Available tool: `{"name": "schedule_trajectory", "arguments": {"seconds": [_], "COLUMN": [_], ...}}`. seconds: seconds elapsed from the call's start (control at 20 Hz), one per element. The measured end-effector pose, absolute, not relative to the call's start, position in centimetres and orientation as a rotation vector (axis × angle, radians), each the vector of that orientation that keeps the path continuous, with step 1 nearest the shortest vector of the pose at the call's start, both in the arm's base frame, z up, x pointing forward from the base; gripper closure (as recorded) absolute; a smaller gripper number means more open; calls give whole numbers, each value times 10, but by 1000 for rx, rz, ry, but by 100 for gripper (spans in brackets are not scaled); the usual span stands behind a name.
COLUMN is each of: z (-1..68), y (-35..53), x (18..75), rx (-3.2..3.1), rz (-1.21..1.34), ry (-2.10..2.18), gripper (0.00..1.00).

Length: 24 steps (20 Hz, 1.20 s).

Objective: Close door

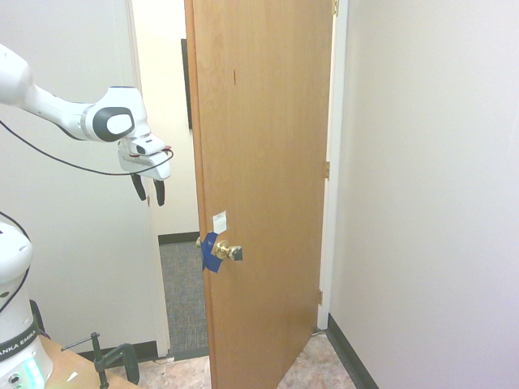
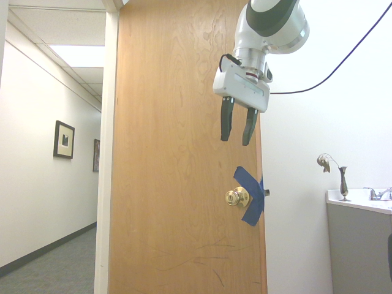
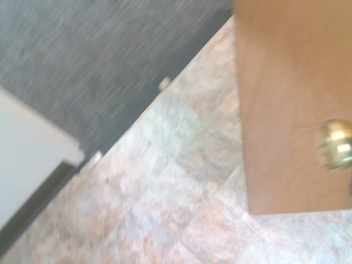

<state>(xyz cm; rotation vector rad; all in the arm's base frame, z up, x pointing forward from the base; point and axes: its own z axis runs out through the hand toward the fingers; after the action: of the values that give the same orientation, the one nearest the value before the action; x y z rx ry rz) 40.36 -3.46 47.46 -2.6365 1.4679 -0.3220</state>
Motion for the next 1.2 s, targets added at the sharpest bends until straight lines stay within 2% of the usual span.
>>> {"name": "schedule_trajectory", "arguments": {"seconds": [0.35, 0.7, 1.2], "z": [504, 544, 571], "y": [-98, -118, -222], "x": [400, 354, 312], "rx": [-2470, -2485, -2222], "rz": [-383, -370, -410], "ry": [1639, 1582, 1882], "gripper": [0, 0, 0]}}
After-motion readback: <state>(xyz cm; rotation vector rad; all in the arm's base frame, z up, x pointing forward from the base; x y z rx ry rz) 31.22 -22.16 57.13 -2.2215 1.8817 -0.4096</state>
